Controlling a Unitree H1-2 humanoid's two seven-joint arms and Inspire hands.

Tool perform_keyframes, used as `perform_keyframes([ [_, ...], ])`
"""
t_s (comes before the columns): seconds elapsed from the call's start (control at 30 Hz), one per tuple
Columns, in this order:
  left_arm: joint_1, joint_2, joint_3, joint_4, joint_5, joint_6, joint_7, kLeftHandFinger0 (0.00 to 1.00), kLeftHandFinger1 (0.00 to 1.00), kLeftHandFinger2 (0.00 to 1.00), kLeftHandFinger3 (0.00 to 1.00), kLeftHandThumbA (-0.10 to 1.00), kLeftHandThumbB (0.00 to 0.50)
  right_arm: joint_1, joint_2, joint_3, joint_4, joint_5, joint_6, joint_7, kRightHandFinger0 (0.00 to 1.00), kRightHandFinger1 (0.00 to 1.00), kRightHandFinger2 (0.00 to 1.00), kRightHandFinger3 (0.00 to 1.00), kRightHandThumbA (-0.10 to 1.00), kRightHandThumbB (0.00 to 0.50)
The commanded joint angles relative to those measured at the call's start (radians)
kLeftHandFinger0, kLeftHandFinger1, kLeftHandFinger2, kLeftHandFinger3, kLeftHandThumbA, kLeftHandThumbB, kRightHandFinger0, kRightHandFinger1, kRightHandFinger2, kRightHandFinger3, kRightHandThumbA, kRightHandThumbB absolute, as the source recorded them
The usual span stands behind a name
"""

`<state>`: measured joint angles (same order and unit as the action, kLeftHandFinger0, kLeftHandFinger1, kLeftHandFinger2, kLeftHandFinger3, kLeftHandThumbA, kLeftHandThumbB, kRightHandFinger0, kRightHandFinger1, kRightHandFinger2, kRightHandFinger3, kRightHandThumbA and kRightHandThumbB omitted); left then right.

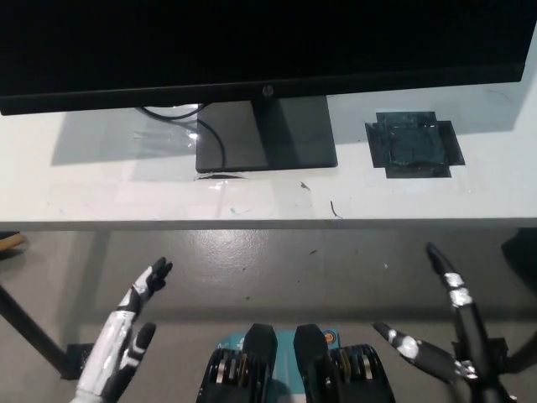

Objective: The monitor is placed at the center of the table and the robot uses both its hand to grab the left and right sides of the monitor to tilt the angle of the monitor downwards

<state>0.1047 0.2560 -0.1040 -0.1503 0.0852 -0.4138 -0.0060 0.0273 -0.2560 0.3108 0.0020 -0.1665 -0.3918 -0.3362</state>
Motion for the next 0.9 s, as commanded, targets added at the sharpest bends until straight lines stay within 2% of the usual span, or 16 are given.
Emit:
perform_keyframes([
  [0.0, 0.021, 0.045, 0.051, -0.18, -0.044, -0.056, -0.016, 1.0, 1.0, 1.0, 1.0, 1.0, 0.409, 0.007, -0.073, 0.036, -0.148, -0.136, -0.078, -0.209, 1.0, 1.0, 1.0, 1.0, 1.0, 0.347],
  [0.03, 0.011, 0.068, 0.082, -0.223, -0.046, -0.056, -0.013, 1.0, 1.0, 1.0, 1.0, 1.0, 0.403, 0.002, -0.091, 0.025, -0.181, -0.131, -0.078, -0.211, 1.0, 1.0, 1.0, 1.0, 1.0, 0.377],
  [0.1, -0.003, 0.079, 0.144, -0.277, -0.042, -0.035, 0.007, 1.0, 1.0, 1.0, 1.0, 1.0, 0.445, -0.004, -0.118, -0.014, -0.227, -0.106, -0.078, -0.174, 1.0, 1.0, 1.0, 1.0, 1.0, 0.429],
  [0.13, -0.012, 0.077, 0.175, -0.292, -0.026, -0.026, 0.017, 1.0, 1.0, 1.0, 1.0, 1.0, 0.489, -0.009, -0.13, -0.031, -0.241, -0.093, -0.078, -0.16, 1.0, 1.0, 1.0, 1.0, 1.0, 0.438],
  [0.23, -0.045, 0.122, 0.264, -0.315, -0.053, 0.015, 0.009, 1.0, 1.0, 1.0, 1.0, 1.0, 0.431, -0.043, -0.168, -0.104, -0.262, -0.041, -0.078, -0.111, 1.0, 1.0, 1.0, 1.0, 1.0, 0.429],
  [0.27, -0.055, 0.142, 0.294, -0.305, -0.049, 0.009, 0.01, 1.0, 1.0, 1.0, 1.0, 1.0, 0.402, -0.057, -0.178, -0.133, -0.259, -0.015, -0.078, -0.086, 1.0, 1.0, 1.0, 1.0, 1.0, 0.445],
  [0.37, -0.072, 0.176, 0.366, -0.257, -0.069, -0.01, 0.016, 1.0, 1.0, 1.0, 1.0, 1.0, 0.45, -0.087, -0.206, -0.191, -0.245, 0.043, -0.078, -0.028, 1.0, 1.0, 1.0, 1.0, 1.0, 0.464],
  [0.4, -0.094, 0.22, 0.394, -0.218, -0.107, -0.003, 0.003, 1.0, 1.0, 1.0, 1.0, 1.0, 0.467, -0.125, -0.223, -0.229, -0.219, 0.065, -0.078, -0.002, 1.0, 1.0, 1.0, 1.0, 1.0, 0.48],
  [0.47, -0.127, 0.28, 0.432, -0.165, -0.156, -0.015, -0.018, 1.0, 1.0, 1.0, 1.0, 1.0, 0.457, -0.183, -0.248, -0.265, -0.177, 0.109, -0.073, 0.039, 1.0, 1.0, 1.0, 1.0, 1.0, 0.462],
  [0.57, -0.16, 0.337, 0.469, -0.101, -0.181, -0.028, -0.031, 1.0, 1.0, 1.0, 1.0, 1.0, 0.467, -0.248, -0.271, -0.295, -0.13, 0.169, -0.051, 0.09, 1.0, 1.0, 1.0, 1.0, 1.0, 0.441],
  [0.67, -0.191, 0.393, 0.504, -0.071, -0.217, 0.044, -0.044, 1.0, 1.0, 1.0, 1.0, 1.0, 0.498, -0.341, -0.292, -0.32, -0.065, 0.233, 0.004, 0.151, 1.0, 1.0, 1.0, 1.0, 1.0, 0.445],
  [0.8, -0.238, 0.444, 0.523, -0.028, -0.227, 0.102, -0.055, 1.0, 1.0, 1.0, 1.0, 1.0, 0.5, -0.441, -0.313, -0.338, 0.035, 0.286, 0.026, 0.226, 1.0, 1.0, 1.0, 1.0, 1.0, 0.393],
  [0.87, -0.252, 0.459, 0.525, -0.018, -0.225, 0.124, -0.061, 1.0, 1.0, 1.0, 1.0, 1.0, 0.5, -0.469, -0.315, -0.347, 0.065, 0.315, 0.033, 0.26, 1.0, 1.0, 1.0, 1.0, 1.0, 0.391],
])
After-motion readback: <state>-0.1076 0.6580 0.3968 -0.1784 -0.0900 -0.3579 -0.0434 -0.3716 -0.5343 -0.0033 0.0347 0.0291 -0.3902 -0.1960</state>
